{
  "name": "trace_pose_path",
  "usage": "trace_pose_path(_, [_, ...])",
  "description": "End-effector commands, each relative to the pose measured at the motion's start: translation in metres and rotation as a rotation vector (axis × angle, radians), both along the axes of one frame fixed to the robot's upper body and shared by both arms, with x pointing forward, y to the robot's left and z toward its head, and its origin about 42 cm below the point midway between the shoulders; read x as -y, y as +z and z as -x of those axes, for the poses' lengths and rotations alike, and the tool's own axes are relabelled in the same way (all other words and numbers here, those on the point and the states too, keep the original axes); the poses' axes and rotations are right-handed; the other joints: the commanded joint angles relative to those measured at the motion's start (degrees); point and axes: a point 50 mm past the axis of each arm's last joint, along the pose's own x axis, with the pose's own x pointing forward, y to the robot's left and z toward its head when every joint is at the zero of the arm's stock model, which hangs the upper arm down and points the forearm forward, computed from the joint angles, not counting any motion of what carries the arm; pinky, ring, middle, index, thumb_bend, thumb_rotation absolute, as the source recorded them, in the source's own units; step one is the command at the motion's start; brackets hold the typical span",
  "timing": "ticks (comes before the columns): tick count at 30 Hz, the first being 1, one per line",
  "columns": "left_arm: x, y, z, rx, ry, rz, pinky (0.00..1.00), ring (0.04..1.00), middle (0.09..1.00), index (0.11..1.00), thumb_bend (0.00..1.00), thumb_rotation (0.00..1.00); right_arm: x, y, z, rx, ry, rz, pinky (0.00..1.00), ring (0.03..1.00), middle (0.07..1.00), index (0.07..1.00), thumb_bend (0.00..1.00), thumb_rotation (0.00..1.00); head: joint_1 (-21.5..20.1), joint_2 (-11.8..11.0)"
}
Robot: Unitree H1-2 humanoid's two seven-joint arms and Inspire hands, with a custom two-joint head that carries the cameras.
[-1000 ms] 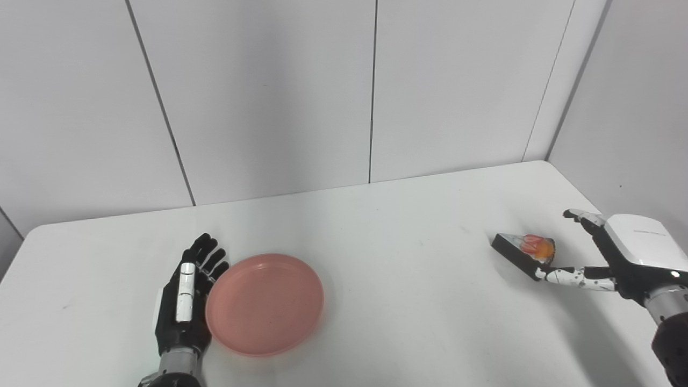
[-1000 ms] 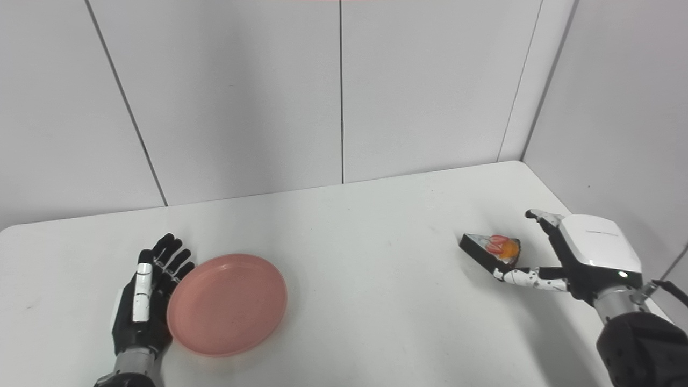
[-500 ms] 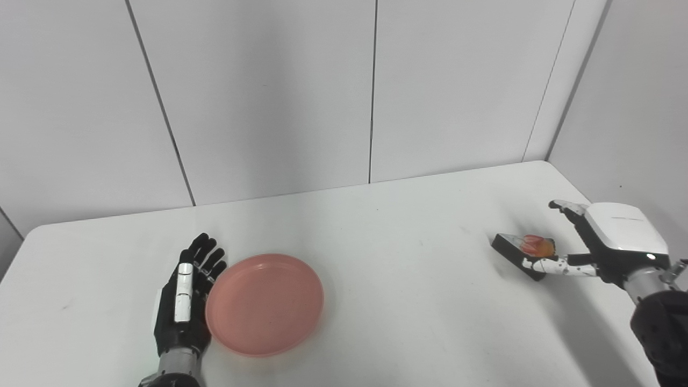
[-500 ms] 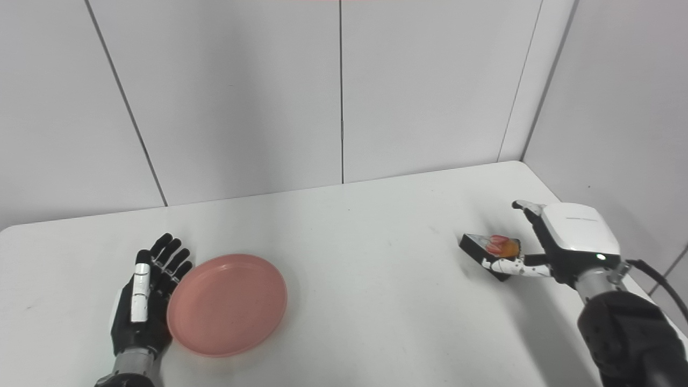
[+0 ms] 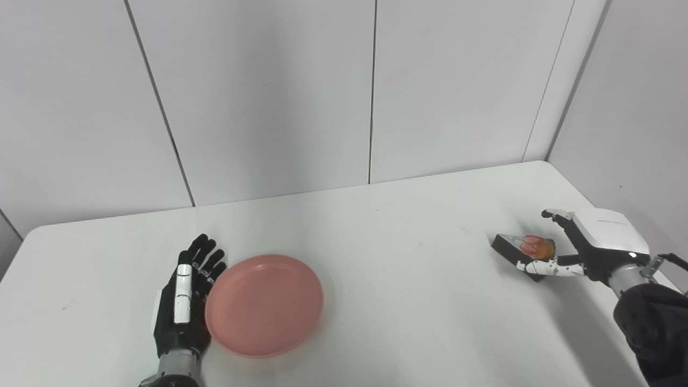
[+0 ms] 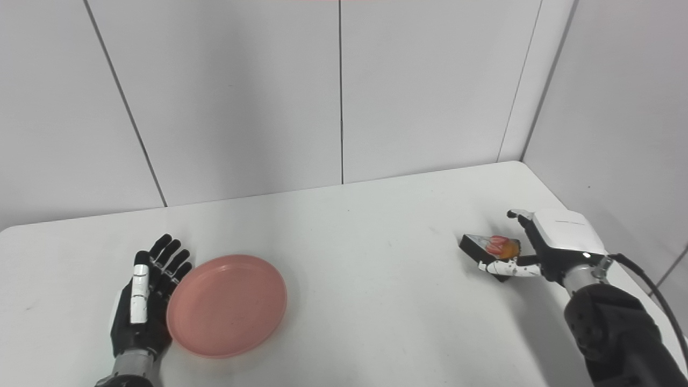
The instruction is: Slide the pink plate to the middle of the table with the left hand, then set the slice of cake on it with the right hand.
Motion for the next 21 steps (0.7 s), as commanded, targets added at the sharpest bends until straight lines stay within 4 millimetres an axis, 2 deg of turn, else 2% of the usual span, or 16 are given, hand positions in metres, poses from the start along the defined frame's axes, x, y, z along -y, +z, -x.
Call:
trace_pose_path(1, [-0.003, -0.039, 0.017, -0.184, 0.000, 0.013, 0.86, 0.842, 0.861, 0.779, 0.74, 0.75, 0.008, 0.023, -0.007, 0.075, -0.022, 0.042, 0.63, 0.776, 0.834, 0.836, 1.00, 0.72, 0.0, 0.1])
trace_pose_path(8, [-0.003, -0.038, 0.017, -0.184, 0.000, 0.013, 0.83, 0.842, 0.864, 0.783, 0.73, 0.75, 0.008, 0.017, -0.016, 0.037, -0.044, 0.037, 0.65, 0.789, 0.844, 0.844, 1.00, 0.72, 0.3, 0.1])
trace_pose_path(16, [-0.003, -0.036, 0.016, -0.181, 0.006, 0.010, 0.85, 0.838, 0.858, 0.778, 0.74, 0.73, 0.007, 0.005, -0.025, 0.026, -0.048, -0.020, 0.59, 0.754, 0.823, 0.826, 1.00, 0.68, 0.6, 0.2])
trace_pose_path(21, [-0.003, -0.036, 0.016, -0.180, 0.004, 0.006, 0.84, 0.835, 0.856, 0.773, 0.75, 0.73, 0.007, -0.002, -0.032, 0.013, -0.041, -0.018, 0.59, 0.753, 0.816, 0.824, 0.99, 0.68, 0.6, 0.2])
